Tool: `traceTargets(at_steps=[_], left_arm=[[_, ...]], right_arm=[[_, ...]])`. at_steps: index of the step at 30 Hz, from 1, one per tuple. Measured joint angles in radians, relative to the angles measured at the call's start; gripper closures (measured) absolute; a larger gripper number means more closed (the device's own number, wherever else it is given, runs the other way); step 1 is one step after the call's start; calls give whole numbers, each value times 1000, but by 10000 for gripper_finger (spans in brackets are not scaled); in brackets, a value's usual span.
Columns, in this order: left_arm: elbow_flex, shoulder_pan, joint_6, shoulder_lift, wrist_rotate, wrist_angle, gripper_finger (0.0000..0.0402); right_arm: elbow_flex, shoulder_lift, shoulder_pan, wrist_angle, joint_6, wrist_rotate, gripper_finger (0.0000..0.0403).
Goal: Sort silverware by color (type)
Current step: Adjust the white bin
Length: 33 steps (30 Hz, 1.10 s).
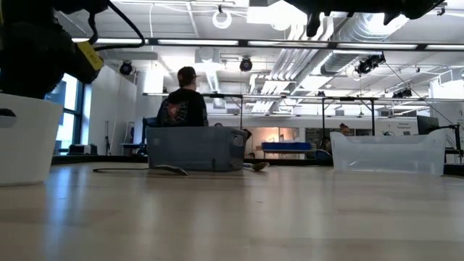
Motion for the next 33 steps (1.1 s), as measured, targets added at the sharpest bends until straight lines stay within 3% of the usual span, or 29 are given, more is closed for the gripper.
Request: traceTargets(at_steps=[15, 20, 22, 26, 30, 33], left_arm=[[0, 116, 146, -2, -46, 76, 401], [77, 127, 252, -25, 119, 75, 401], [131, 112, 308, -53, 134, 81, 401], [237, 103, 491, -137, 44, 150, 401], [261, 118, 737, -218, -142, 404, 401], [261, 159, 943, -240, -192, 589, 401]], right_arm=[[0, 0, 0, -6, 0, 0, 402], [0, 0, 0, -6, 0, 0, 402], [0, 0, 0, -6, 0, 0, 402], [0, 0, 0, 1, 0, 0, 402], [0, 0, 0, 30, 2, 0, 402], [0, 0, 0, 51, 45, -4, 402]])
